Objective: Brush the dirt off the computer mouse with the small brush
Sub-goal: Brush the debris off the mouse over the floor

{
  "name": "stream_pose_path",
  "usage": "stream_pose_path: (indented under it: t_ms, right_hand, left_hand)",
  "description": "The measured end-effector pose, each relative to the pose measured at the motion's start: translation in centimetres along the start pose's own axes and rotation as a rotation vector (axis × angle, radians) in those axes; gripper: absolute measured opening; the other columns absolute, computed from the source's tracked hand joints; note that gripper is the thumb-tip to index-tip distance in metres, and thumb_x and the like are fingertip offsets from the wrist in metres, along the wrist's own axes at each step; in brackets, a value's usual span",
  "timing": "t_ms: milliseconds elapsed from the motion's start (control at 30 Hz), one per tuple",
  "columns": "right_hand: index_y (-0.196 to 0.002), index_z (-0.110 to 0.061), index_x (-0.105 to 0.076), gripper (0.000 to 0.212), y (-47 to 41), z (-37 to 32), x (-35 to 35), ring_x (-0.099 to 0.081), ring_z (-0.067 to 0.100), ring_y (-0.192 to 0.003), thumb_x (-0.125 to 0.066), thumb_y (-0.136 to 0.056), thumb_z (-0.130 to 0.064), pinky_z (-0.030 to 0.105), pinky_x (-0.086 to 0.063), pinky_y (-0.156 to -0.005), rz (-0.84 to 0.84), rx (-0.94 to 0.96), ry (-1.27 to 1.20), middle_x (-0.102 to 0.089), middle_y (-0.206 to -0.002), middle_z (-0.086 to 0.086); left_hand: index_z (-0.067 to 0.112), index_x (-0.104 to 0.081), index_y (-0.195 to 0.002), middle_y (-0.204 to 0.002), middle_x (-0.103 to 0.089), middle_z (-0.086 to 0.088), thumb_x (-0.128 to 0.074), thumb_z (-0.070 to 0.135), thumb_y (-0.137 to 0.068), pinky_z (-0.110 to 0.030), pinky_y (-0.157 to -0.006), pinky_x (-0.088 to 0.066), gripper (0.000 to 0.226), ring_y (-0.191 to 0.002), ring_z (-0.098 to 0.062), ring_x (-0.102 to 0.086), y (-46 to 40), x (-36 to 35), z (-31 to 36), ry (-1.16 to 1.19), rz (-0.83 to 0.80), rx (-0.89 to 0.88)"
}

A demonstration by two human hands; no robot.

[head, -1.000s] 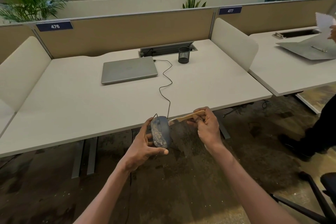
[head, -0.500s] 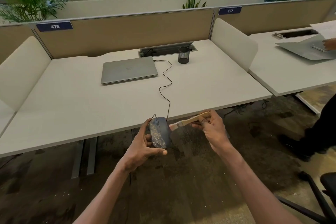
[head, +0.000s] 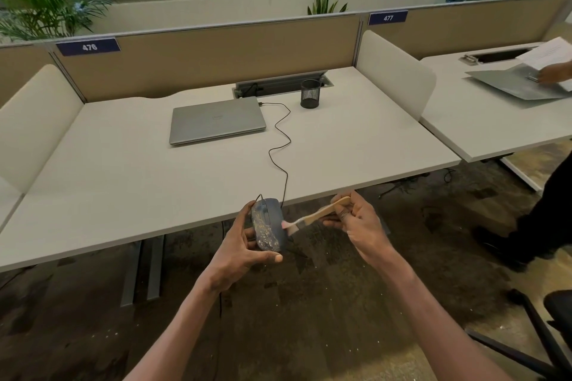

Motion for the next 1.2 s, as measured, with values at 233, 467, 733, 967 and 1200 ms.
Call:
stream_pose_path:
  t_ms: [233,467,733,967,1200]
  right_hand:
    - [-0.105,-0.007,-0.059,0.016,0.3,-0.3,0.9,-0.074,0.025,-0.092,-0.046,-0.101,0.001,0.031,-0.061,-0.077,-0.055,0.019,0.123,-0.074,-0.095,0.013]
    - [-0.101,-0.011,-0.060,0.021,-0.4,-3.4,-0.7,-0.074,0.017,-0.088,-0.048,-0.099,0.007,0.025,-0.060,-0.073,-0.051,0.218,0.270,-0.070,-0.095,0.012]
    - [-0.104,-0.019,-0.058,0.031,-0.2,-6.0,-2.3,-0.073,0.008,-0.087,-0.049,-0.097,0.009,0.028,-0.063,-0.074,0.005,0.436,0.447,-0.070,-0.095,-0.002]
    - [-0.106,-0.021,-0.057,0.028,1.0,-6.8,-3.9,-0.073,0.011,-0.086,-0.052,-0.096,0.004,0.032,-0.063,-0.073,-0.153,0.486,0.652,-0.070,-0.092,-0.004]
    - [-0.111,-0.022,-0.054,0.032,1.3,-7.7,-4.1,-0.073,0.009,-0.087,-0.052,-0.096,0.006,0.021,-0.061,-0.074,-0.031,0.606,0.657,-0.071,-0.094,-0.003]
  left_hand:
    - [0.048,-0.017,-0.154,-0.140,-0.058,-0.013,-0.102,0.021,-0.052,-0.051,-0.100,-0.056,0.136,-0.116,-0.028,-0.070,-0.2,0.1,-0.4,-0.015,0.018,0.012]
    - [0.051,-0.017,-0.151,-0.135,-0.063,-0.012,-0.103,0.024,-0.052,-0.052,-0.102,-0.054,0.134,-0.116,-0.027,-0.070,-0.2,-0.4,-0.5,-0.030,-0.014,0.018]
    - [0.043,-0.014,-0.157,-0.136,-0.063,-0.010,-0.103,0.024,-0.052,-0.055,-0.104,-0.052,0.139,-0.117,-0.026,-0.070,0.2,-0.4,-0.4,-0.023,-0.013,0.020]
    - [0.040,-0.013,-0.159,-0.139,-0.059,-0.011,-0.103,0.031,-0.047,-0.055,-0.105,-0.051,0.143,-0.119,-0.025,-0.069,0.2,-0.3,0.1,-0.030,-0.007,0.025]
    - [0.042,-0.014,-0.158,-0.137,-0.062,-0.015,-0.103,0.022,-0.052,-0.059,-0.103,-0.052,0.140,-0.117,-0.030,-0.069,0.3,-0.5,0.2,-0.017,-0.003,0.032]
Point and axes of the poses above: each hand's wrist, its own y-axis away from the middle knuckle, its own x-axis out of the back of the hand, z = x × y, the point moved 4 cm from there along -y, towards the middle knuckle
